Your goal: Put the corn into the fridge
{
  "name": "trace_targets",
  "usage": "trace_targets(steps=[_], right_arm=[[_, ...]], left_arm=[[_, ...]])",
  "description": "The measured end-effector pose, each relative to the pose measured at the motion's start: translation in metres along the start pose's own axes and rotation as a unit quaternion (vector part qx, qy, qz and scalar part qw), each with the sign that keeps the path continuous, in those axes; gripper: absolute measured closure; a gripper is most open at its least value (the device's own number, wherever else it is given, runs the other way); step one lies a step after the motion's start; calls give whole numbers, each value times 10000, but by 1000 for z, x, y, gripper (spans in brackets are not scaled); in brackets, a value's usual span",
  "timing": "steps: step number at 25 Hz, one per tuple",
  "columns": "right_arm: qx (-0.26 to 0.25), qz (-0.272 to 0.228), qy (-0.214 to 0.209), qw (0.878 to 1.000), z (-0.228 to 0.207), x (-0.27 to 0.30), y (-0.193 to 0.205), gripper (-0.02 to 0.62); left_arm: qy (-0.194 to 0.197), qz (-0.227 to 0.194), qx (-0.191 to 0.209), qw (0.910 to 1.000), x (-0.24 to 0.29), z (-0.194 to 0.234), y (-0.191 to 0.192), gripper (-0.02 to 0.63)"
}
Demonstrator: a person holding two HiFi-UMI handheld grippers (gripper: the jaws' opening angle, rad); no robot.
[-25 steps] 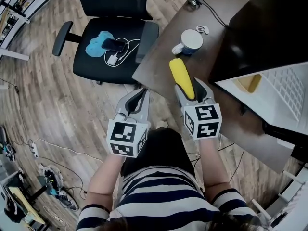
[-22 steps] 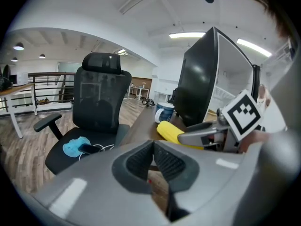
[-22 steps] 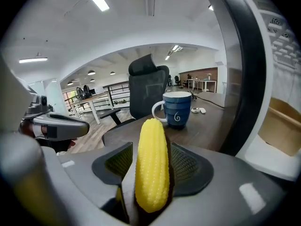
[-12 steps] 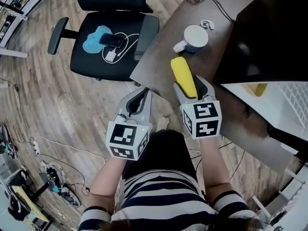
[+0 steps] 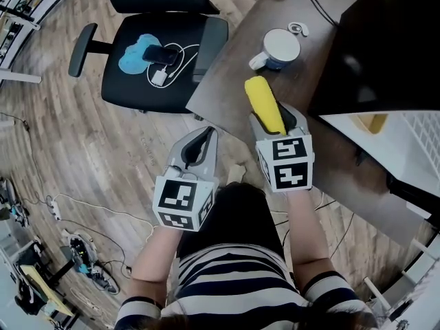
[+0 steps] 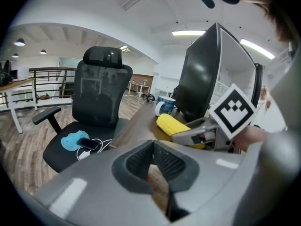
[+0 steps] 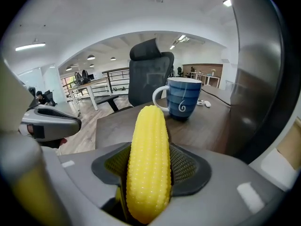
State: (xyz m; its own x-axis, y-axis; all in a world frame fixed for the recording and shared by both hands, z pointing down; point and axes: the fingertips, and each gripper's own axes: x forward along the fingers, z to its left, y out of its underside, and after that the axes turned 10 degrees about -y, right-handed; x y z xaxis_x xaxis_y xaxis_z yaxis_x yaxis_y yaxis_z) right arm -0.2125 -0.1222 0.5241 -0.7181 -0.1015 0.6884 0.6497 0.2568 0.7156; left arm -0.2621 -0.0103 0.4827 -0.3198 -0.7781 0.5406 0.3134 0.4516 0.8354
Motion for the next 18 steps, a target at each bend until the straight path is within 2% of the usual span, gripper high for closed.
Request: trace_targets(steps=[7, 18], right_arm=[[-70, -35, -80, 9999, 3, -3, 3, 351], [154, -346, -185, 9991, 18, -40, 6, 351]], left_arm=[[-5, -50, -1, 10000, -12, -2, 0, 606], [143, -205, 184, 9995, -30, -10, -13, 606]])
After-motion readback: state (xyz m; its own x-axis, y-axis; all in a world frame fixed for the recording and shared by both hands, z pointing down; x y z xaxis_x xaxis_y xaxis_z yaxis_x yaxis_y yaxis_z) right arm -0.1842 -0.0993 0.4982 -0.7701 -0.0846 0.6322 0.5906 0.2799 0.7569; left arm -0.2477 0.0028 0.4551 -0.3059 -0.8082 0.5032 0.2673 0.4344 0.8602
